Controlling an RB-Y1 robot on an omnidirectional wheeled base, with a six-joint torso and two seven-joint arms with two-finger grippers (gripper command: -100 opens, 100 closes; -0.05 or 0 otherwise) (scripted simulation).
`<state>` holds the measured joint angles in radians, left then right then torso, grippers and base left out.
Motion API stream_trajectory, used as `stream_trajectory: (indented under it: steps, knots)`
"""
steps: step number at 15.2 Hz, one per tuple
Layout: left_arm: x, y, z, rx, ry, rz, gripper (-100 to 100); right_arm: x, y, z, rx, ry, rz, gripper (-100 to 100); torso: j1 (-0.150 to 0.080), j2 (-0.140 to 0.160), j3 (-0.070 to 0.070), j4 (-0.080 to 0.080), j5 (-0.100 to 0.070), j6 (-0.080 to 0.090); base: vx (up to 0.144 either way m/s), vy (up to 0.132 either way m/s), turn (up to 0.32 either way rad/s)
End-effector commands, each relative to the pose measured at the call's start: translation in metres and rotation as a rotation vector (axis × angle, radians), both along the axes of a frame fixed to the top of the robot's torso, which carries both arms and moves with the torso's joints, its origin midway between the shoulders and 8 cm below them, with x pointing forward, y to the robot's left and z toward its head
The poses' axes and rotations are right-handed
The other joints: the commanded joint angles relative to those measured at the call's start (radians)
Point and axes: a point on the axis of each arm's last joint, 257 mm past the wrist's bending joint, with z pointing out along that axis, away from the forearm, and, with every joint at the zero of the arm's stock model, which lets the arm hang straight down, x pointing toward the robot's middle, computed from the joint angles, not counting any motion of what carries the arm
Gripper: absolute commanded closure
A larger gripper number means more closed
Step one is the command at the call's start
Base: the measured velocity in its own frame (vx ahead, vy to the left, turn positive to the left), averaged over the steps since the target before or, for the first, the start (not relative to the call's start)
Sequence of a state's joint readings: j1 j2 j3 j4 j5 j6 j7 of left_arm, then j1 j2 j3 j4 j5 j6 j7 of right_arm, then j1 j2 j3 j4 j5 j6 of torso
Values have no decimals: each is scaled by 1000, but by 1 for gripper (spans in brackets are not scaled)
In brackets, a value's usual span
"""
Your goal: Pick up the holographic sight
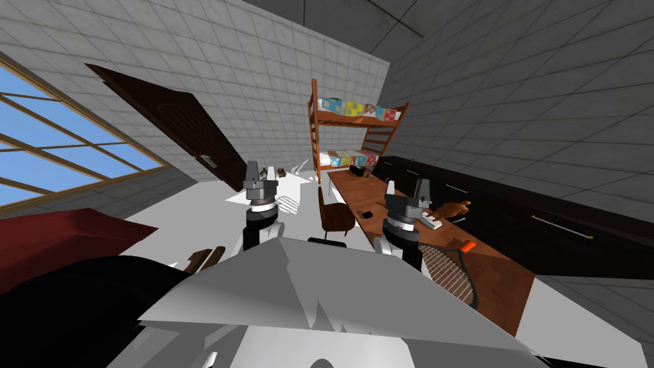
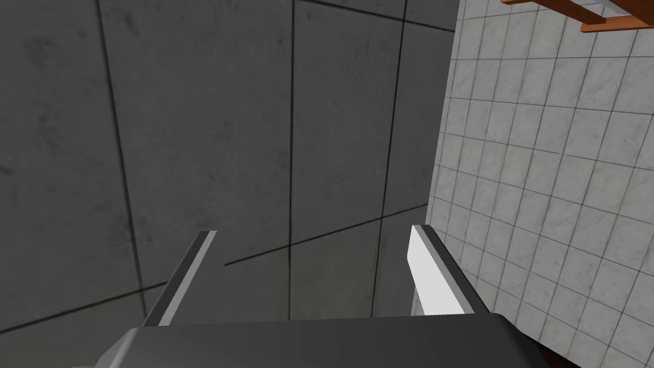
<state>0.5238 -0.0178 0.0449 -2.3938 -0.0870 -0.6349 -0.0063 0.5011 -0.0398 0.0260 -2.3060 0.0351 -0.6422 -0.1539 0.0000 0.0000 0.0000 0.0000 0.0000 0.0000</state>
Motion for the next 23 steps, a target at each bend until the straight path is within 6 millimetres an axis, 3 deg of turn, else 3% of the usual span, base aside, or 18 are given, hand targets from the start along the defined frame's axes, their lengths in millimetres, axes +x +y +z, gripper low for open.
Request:
stream_trajectory:
  steps: [1,5,6,8,9,10,11,12,13,14,15,16,21,22,23]
  knots:
    - [0,0,0,0,0,0,0,9,2,-13,-29,43,8,-100,0,0,0,0,0,0,4,15,5]
    - [0,0,0,0,0,0,0,38,1,-59,-95,186,7,-100,4,-2,-1,0,1,0,24,61,8]
    - [0,0,0,0,0,0,0,39,0,-59,-95,187,7,-100,5,-2,-1,-1,1,0,28,78,3]
    - [0,0,0,0,0,0,0,55,-3,-89,-137,277,-1,-100,5,-3,-2,-1,1,0,26,66,-4]
    - [0,0,0,0,0,0,0,56,-4,-94,-136,288,-3,-100,4,-2,-1,-1,1,0,-2,34,-51]
    - [0,0,0,0,0,0,0,65,-8,-114,-159,344,-10,-100,3,-1,-1,0,1,0,0,44,-6]
    - [0,0,0,0,0,0,0,65,-8,-114,-159,344,-10,-100,3,-1,-1,0,1,0,0,45,-1]
    - [0,0,0,0,0,0,0,73,-12,-133,-184,399,-18,-100,3,-1,0,0,1,0,0,43,-30]
    - [0,0,0,0,0,0,0,73,-13,-135,-184,404,-19,-100,3,0,0,0,1,0,0,45,-5]
    - [0,0,0,0,0,0,0,81,-19,-158,-209,467,-30,-100,3,0,0,0,1,0,0,35,-45]
    - [0,0,0,0,0,0,0,81,-19,-158,-209,467,-30,-100,2,0,0,0,1,0,0,30,-38]
    - [0,0,0,0,0,0,0,87,-26,-181,-237,528,-42,-100,2,0,0,0,0,0,0,25,-10]
    - [0,0,0,0,0,0,0,87,-26,-183,-237,532,-42,-100,1,0,0,0,0,0,0,12,-10]
    - [0,0,0,0,0,0,0,93,-35,-208,-266,600,-57,-100,1,0,0,0,0,0,0,15,-13]
    - [0,0,0,0,0,0,0,93,-35,-208,-266,600,-57,-100,1,0,0,0,0,0,0,39,-5]
